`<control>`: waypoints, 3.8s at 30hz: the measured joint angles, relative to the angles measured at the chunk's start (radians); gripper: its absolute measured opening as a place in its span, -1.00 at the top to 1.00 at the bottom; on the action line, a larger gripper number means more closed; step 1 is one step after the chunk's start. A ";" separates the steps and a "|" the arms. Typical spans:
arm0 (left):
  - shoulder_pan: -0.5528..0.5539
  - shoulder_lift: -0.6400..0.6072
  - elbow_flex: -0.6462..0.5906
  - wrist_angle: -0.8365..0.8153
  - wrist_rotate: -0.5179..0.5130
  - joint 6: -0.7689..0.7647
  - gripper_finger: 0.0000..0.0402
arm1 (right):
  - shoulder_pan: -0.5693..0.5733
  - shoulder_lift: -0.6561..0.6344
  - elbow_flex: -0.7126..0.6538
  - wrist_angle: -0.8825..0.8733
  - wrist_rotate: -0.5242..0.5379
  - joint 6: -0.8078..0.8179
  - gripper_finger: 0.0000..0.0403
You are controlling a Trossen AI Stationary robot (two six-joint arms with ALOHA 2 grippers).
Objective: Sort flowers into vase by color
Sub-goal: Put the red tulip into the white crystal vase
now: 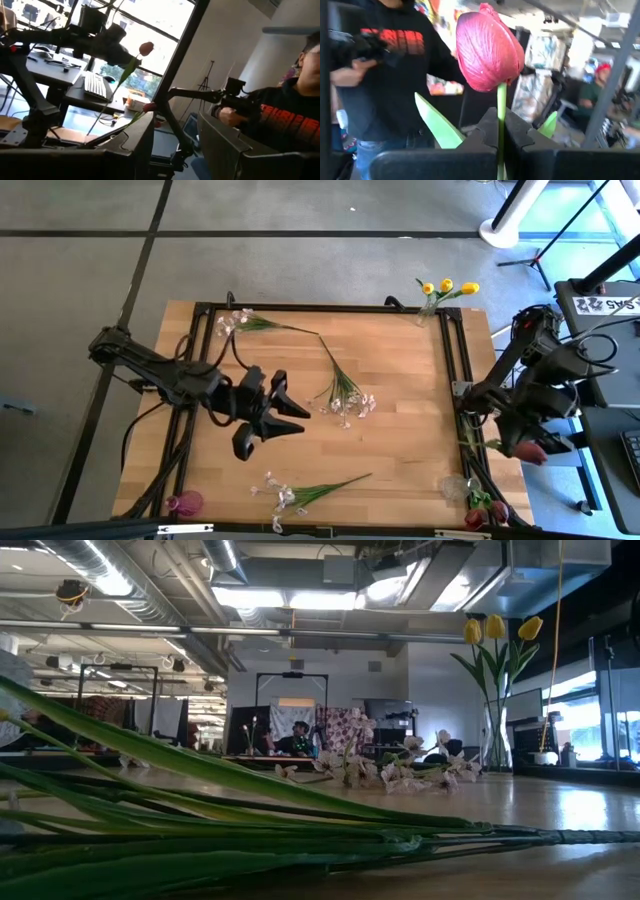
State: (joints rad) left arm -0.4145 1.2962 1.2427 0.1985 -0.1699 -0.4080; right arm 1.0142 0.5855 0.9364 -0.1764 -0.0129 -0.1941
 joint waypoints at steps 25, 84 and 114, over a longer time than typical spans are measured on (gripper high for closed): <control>0.015 0.052 0.000 0.047 -0.001 -0.008 0.27 | 0.001 -0.150 -0.200 0.221 -0.298 0.215 1.00; 0.070 0.047 0.000 0.048 0.010 -0.008 0.27 | 0.164 -0.025 -0.386 0.171 -0.206 0.190 0.46; 0.178 0.093 -0.001 0.128 -0.100 -0.143 0.27 | 0.164 -0.009 -0.040 -0.364 0.134 0.245 -0.29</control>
State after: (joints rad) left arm -0.2361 1.3888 1.2419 0.3268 -0.2702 -0.5514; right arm 1.1778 0.5768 0.8963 -0.5408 0.1215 0.0507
